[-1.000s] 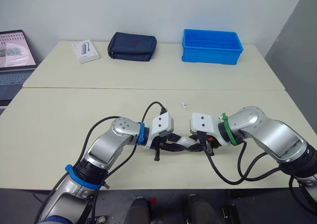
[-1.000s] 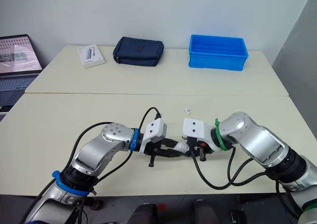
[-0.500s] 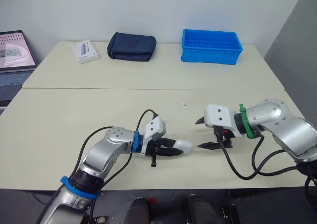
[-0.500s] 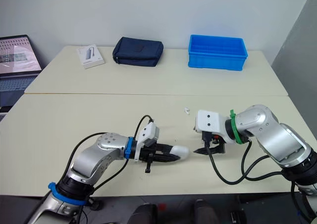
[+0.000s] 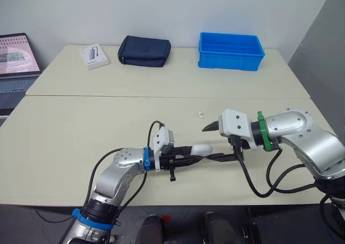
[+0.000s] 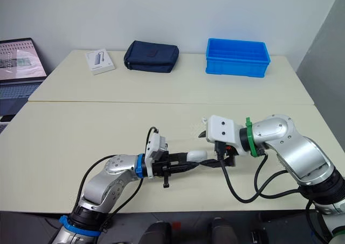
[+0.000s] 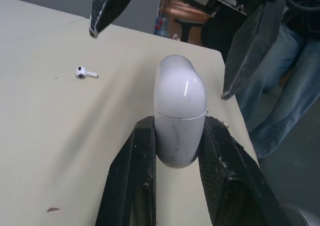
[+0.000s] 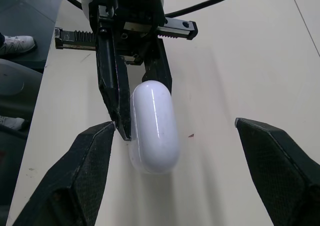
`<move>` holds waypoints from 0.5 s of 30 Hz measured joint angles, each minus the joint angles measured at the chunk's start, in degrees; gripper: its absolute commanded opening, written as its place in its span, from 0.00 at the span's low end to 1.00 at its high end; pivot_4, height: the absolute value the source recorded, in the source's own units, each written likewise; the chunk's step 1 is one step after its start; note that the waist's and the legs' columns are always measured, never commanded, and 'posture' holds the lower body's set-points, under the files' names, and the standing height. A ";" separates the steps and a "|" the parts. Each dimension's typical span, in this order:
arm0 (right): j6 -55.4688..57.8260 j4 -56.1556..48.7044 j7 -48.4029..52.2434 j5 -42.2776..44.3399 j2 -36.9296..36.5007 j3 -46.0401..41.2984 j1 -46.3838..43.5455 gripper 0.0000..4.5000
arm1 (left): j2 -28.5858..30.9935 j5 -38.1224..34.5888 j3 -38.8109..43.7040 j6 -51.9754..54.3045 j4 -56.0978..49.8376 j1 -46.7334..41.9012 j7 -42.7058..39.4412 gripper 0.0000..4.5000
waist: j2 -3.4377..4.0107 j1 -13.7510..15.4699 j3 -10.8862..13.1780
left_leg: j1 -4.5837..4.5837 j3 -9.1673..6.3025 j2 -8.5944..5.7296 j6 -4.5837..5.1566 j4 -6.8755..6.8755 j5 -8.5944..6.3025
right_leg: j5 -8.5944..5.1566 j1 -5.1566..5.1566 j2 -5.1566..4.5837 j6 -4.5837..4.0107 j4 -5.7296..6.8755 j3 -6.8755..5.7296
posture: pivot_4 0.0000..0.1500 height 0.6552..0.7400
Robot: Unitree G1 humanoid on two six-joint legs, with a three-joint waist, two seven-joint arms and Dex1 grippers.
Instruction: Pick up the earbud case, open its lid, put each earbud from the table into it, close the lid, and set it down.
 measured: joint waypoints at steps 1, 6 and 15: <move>-0.03 0.43 -0.26 -0.72 0.64 0.35 -0.21 0.89 | 0.07 0.00 -0.03 -0.02 0.00 0.01 -0.04 0.17 | 0.00 0.00 0.00 | 0.00 0.00 0.00 0.00 0.00 0.00 | 0.00 0.00 0.00 0.00 0.00 0.00 | 1.00 0.97; 0.28 2.15 -1.07 -1.81 2.30 1.70 -1.16 0.89 | 0.94 0.10 -0.22 -0.40 -0.03 0.23 -0.58 0.17 | 0.00 -0.02 0.00 | -0.01 0.00 0.00 0.00 0.00 0.00 | 0.00 0.00 0.00 0.00 0.01 0.00 | 1.00 0.97; 2.30 3.43 0.41 -0.66 2.02 1.66 -2.79 0.89 | 2.15 0.82 -0.31 -2.83 0.36 0.25 -1.41 0.17 | 0.00 -0.02 0.00 | 0.00 0.00 0.00 0.00 0.00 0.00 | 0.00 0.00 0.00 0.00 0.00 0.00 | 1.00 0.97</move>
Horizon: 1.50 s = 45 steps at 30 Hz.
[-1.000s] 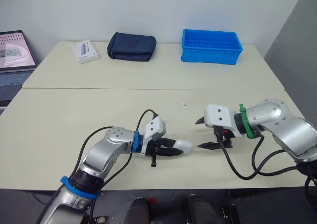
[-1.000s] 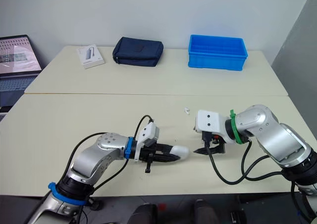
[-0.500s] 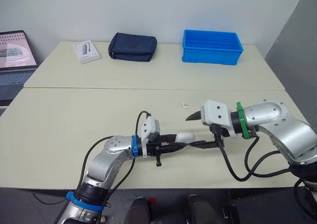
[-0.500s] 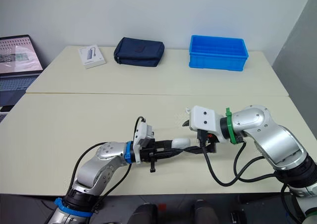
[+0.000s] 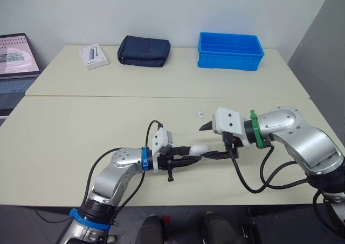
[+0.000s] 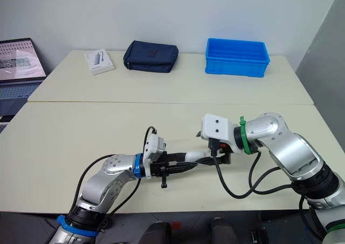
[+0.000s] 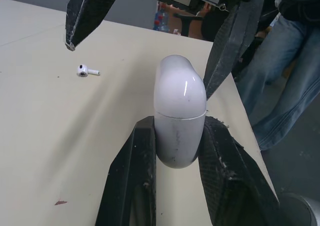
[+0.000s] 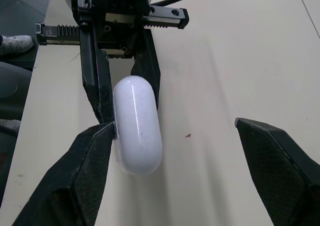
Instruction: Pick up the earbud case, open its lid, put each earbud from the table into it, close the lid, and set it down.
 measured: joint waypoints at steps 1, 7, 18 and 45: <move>0.03 0.14 0.22 0.03 -0.03 -0.01 -0.06 0.89 | 0.04 0.03 0.00 -0.11 0.03 0.00 -0.12 0.17 | 0.00 0.01 0.00 | 0.00 0.00 0.00 0.00 0.00 0.00 | 0.00 0.00 0.00 0.00 0.00 0.00 | 1.00 0.97; 0.04 0.75 0.90 0.06 -0.69 -0.07 -0.10 0.89 | 0.51 0.21 -0.01 -1.19 0.83 0.03 -0.84 0.17 | 0.00 0.00 0.00 | 0.00 -0.01 0.00 0.00 0.00 0.00 | 0.00 0.00 0.00 0.00 0.00 -0.01 | 1.00 0.97; 1.83 1.84 0.23 2.03 -0.09 -3.30 -0.73 0.89 | 1.34 0.56 -1.30 -2.19 1.23 0.74 -2.67 0.17 | 0.00 0.00 0.00 | 0.00 0.01 0.00 0.00 0.00 0.00 | 0.00 -0.01 0.00 0.00 0.00 0.00 | 1.00 0.97; -10.37 -2.09 -4.79 5.91 -4.37 -50.26 49.84 0.98 | -1.73 1.61 17.99 -10.00 2.05 10.20 20.52 0.17 | -0.02 0.89 0.00 | 0.31 0.14 -0.01 0.00 -0.01 0.00 | 0.01 0.25 -0.03 -0.01 -0.03 0.11 | 1.00 0.97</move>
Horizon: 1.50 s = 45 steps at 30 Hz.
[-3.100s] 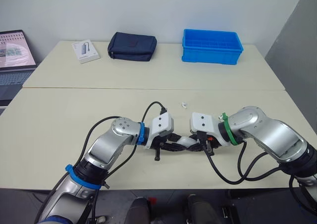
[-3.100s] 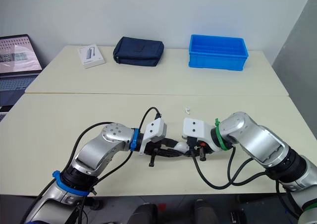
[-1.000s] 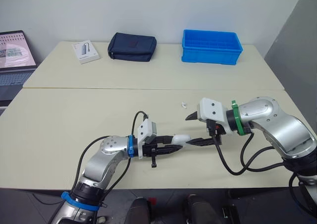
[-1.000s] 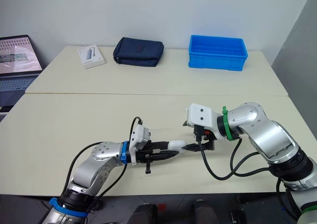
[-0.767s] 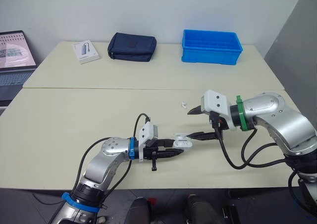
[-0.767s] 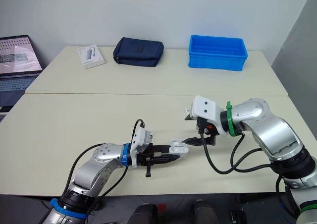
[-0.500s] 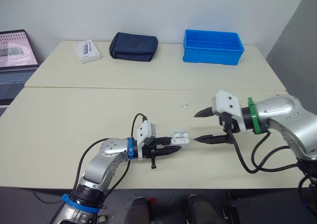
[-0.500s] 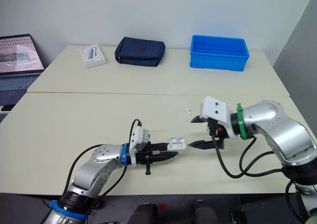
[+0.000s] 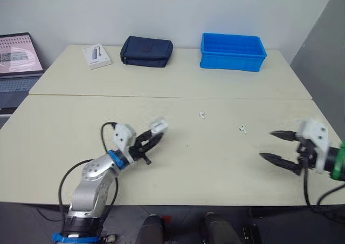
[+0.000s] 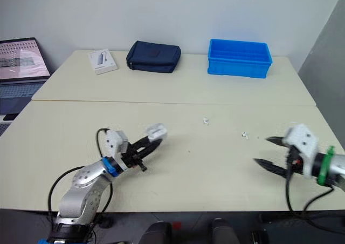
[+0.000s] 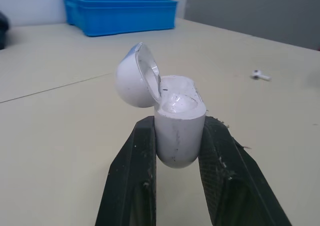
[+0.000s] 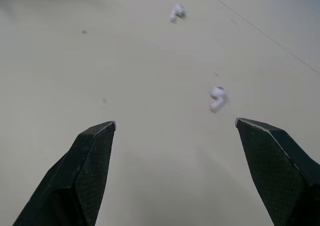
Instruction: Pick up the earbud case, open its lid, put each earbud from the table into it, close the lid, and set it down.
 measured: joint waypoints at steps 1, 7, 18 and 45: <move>-0.66 0.07 -0.21 -0.25 0.53 -0.82 1.27 1.00 | -0.05 0.00 0.05 0.00 -0.02 0.11 0.35 0.17 | 0.00 0.02 0.00 | 0.02 -0.02 0.00 0.00 0.00 0.00 | -0.06 0.03 0.00 -0.11 0.00 -0.03 | 1.00 0.97; -3.41 1.24 -0.78 -1.45 1.05 -1.30 4.64 1.00 | -0.08 0.49 0.09 -0.79 -0.03 0.37 2.29 0.17 | 0.00 0.03 0.00 | 0.05 0.07 0.00 0.00 0.00 0.00 | -0.10 0.03 -0.01 -0.21 -0.01 0.07 | 1.00 0.97; 2.96 -0.85 -11.40 -1.84 6.10 15.72 -15.04 1.00 | -0.65 1.08 0.00 -1.99 0.09 0.59 4.51 0.17 | -0.04 -0.98 0.02 | 0.07 0.01 0.01 -0.01 -0.05 0.01 | -0.04 0.02 0.01 -0.16 0.01 0.04 | 1.00 0.97; -22.43 72.86 -30.96 -22.12 40.40 39.13 -59.71 0.80 | -1.21 2.43 -1.77 -2.01 -0.17 0.25 5.15 0.17 | -0.05 -1.18 0.02 | 0.06 0.03 0.04 0.00 -0.22 0.01 | 0.13 -0.08 0.04 -0.27 0.08 0.04 | 1.00 0.97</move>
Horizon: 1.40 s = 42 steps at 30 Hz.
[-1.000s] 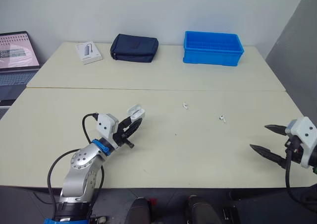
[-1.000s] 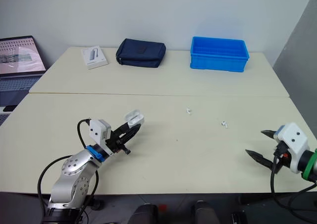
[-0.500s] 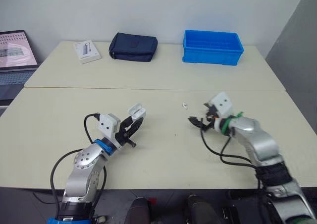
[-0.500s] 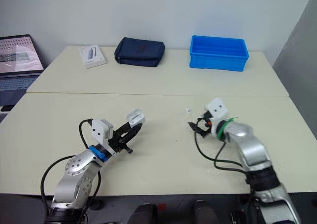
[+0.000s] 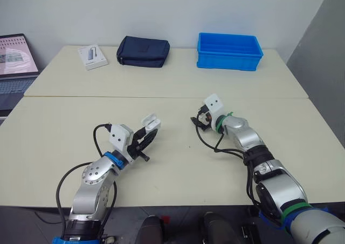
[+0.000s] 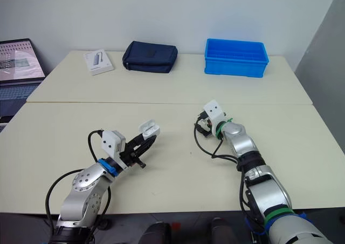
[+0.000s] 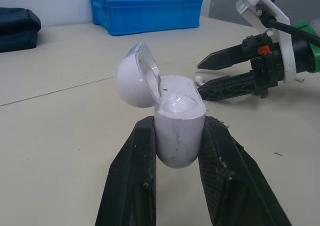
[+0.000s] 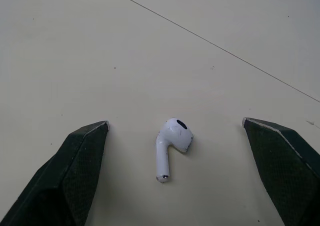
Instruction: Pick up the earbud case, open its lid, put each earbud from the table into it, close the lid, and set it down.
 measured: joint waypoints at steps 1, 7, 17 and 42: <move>0.08 0.70 -0.01 0.02 0.51 -0.15 -0.36 0.72 | -0.01 0.00 -0.15 0.03 -0.12 0.00 0.02 0.17 | 0.00 -0.04 0.00 | 0.03 0.01 0.01 0.00 0.00 0.00 | 0.00 0.01 0.01 0.01 0.01 0.01 | 1.00 0.97; 4.49 -0.38 1.07 0.65 1.27 -1.73 -0.47 0.25 | 0.00 0.01 -0.50 0.27 -0.26 0.01 0.03 0.17 | 0.01 0.15 -0.01 | 0.06 -0.02 0.01 0.07 0.02 0.05 | -0.05 0.07 0.01 0.12 0.03 -0.02 | 1.00 0.97; 17.75 -31.66 18.47 3.63 -11.77 3.44 14.61 0.09 | 0.01 0.05 -1.25 1.58 -1.24 0.24 0.33 0.17 | 0.02 0.74 -0.01 | -0.15 -0.10 -0.03 0.07 -0.04 0.03 | -0.14 0.01 -0.06 0.24 -0.16 -0.11 | 1.00 0.97; -17.98 -34.16 61.50 4.44 -50.21 4.74 28.46 0.09 | -0.13 -0.48 -2.66 7.14 -8.94 4.76 0.95 0.17 | 0.03 0.12 0.08 | 0.06 0.08 -0.04 0.06 -0.03 0.03 | -0.13 0.08 -0.05 0.17 -0.22 0.02 | 1.00 0.97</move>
